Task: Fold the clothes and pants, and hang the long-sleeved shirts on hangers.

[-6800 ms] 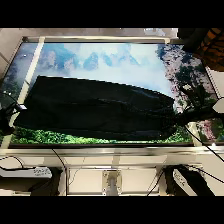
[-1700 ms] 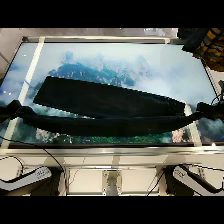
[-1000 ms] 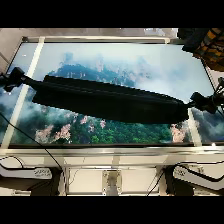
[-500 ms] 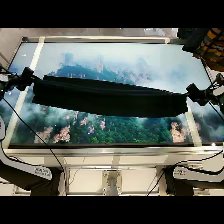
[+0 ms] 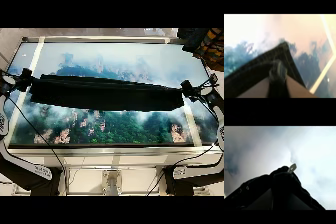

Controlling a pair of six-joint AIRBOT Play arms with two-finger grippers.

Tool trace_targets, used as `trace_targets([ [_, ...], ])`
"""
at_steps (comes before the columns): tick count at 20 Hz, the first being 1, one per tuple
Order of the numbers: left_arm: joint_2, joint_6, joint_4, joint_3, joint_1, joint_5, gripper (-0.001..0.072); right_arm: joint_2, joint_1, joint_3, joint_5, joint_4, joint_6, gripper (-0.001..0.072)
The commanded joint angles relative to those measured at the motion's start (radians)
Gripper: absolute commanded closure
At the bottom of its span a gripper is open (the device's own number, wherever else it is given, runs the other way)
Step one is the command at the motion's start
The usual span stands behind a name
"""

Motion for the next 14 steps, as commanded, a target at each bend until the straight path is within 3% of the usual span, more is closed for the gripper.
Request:
trace_targets([
  [1, -0.043, -0.005, -0.026, 0.011, -0.023, 0.056, 0.0279, -0.043, 0.045, 0.056, -0.099, 0.051, 0.005, 0.0560],
  [2, -0.047, 0.012, -0.026, 0.017, -0.026, 0.056, 0.0180, -0.047, 0.045, 0.085, -0.097, 0.047, 0.005, 0.0534],
  [5, -0.035, 0.181, -0.026, 0.018, -0.026, 0.040, 0.0178, -0.047, 0.042, 0.167, -0.034, -0.024, -0.004, 0.0494],
  [6, -0.026, 0.275, -0.026, 0.018, -0.026, 0.019, 0.0181, -0.047, 0.043, 0.202, 0.016, -0.053, -0.035, 0.0427],
  [8, -0.002, 0.497, -0.025, 0.018, -0.026, -0.051, 0.0259, -0.047, 0.043, 0.274, 0.121, -0.104, -0.131, 0.0424],
  [10, 0.016, 0.666, -0.008, 0.018, -0.025, -0.140, 0.0305, -0.047, 0.043, 0.339, 0.213, -0.154, -0.156, 0.0426],
  [12, 0.017, 0.698, 0.072, 0.018, -0.025, -0.246, 0.0317, -0.047, 0.048, 0.382, 0.338, -0.148, -0.194, 0.0426],
  [14, 0.013, 0.610, 0.170, 0.018, -0.021, -0.337, 0.0312, -0.047, 0.068, 0.396, 0.469, -0.147, -0.263, 0.0426],
])
